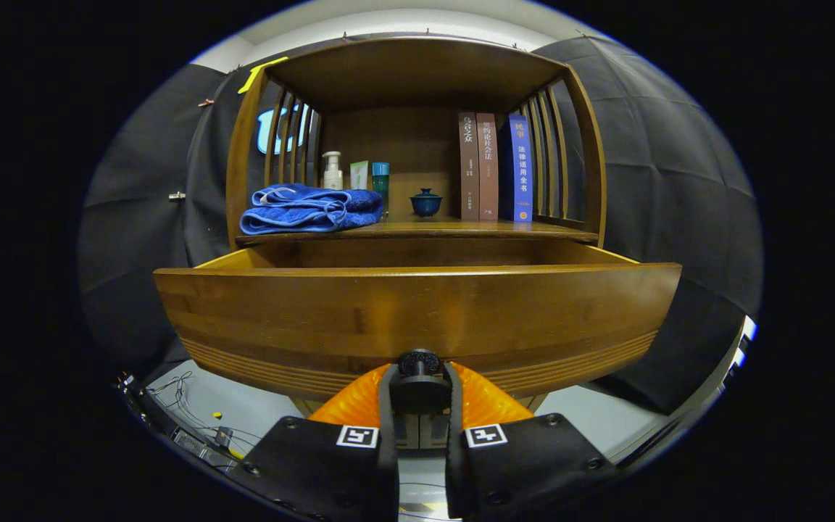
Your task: Pull open the drawer, take out the items inside it, and place them on the countertop above the cabinet.
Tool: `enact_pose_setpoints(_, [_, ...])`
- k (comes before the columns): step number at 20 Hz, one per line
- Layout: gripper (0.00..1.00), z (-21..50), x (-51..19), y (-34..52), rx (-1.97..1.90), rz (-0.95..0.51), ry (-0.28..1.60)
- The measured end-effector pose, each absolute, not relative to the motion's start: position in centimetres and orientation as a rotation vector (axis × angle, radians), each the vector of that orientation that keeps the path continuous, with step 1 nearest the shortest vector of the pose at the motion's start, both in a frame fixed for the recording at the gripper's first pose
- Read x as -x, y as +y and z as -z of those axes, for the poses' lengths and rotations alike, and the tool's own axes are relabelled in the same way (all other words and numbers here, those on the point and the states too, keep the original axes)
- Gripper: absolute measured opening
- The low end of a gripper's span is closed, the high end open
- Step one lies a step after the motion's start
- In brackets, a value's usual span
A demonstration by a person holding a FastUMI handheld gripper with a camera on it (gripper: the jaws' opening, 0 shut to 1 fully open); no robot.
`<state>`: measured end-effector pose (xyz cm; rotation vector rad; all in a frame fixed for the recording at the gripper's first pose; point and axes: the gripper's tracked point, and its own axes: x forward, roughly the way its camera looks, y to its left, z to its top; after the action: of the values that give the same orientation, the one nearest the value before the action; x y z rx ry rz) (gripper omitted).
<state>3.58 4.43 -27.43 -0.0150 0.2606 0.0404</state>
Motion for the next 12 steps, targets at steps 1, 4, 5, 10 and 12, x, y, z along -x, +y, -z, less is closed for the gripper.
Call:
enact_pose_setpoints(1, [0.29,27.53,-3.24,4.39,0.016,-0.04,0.261])
enact_pose_setpoints(4, [0.29,28.38,-2.77,4.33,0.015,-0.039,0.274])
enact_pose_setpoints(5, [0.29,28.09,-2.89,4.32,0.01,-0.038,0.265])
enact_pose_setpoints(10, [0.29,28.32,-2.86,4.3,0.027,-0.034,0.256])
enact_pose_setpoints(12, [0.35,28.25,-2.88,4.36,0.019,-0.037,0.266])
